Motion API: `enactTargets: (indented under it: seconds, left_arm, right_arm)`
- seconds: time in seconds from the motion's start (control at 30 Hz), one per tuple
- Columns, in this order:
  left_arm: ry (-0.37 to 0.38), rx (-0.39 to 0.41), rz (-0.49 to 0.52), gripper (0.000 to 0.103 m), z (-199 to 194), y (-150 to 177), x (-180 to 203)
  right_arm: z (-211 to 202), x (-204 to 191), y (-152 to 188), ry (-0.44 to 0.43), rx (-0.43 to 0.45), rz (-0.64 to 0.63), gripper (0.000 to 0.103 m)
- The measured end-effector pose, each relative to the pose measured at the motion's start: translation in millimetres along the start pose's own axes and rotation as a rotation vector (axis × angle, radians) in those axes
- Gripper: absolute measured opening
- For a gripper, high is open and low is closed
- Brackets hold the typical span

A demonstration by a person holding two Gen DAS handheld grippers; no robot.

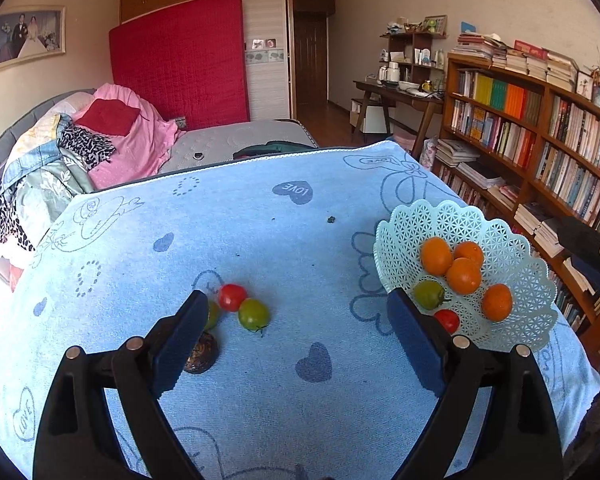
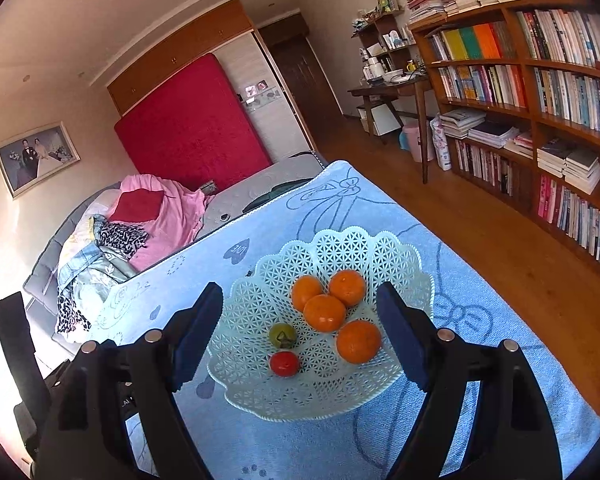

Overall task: Organize fruits
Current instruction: 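Move the open left tool down to the dark brown round fruit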

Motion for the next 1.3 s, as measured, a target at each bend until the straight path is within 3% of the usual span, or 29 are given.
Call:
enactTargets:
  seconds: [0.57, 1.1, 1.3]
  left_arm:
    - [-0.129, -0.009, -0.098, 0.090, -5.1, 8.5, -77.0]
    - [-0.174, -0.097, -0.104, 0.090, 30.8, 26.8, -97.9]
    - [-0.174, -0.130, -0.105, 0.076, 45.0, 27.7, -100.2]
  right_arm:
    - [4.8, -28.2, 6.3, -0.048, -0.015, -0.063, 0.081]
    - [17.1, -58.1, 20.8, -0.102, -0.060, -0.137, 0.081]
    - [23.0, -64.0, 25.7, -0.110, -0.077, -0.156, 0.081]
Point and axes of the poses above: each gripper's, at about its wrist camera, not at the fingertips, and z roughly the way its jaws point, x to its right, y to its underside, the point moved 1 cm from there along z, roughly the way its jaws point, and after that the axes turned 13 degrees about -z, right-handed, at the moved point
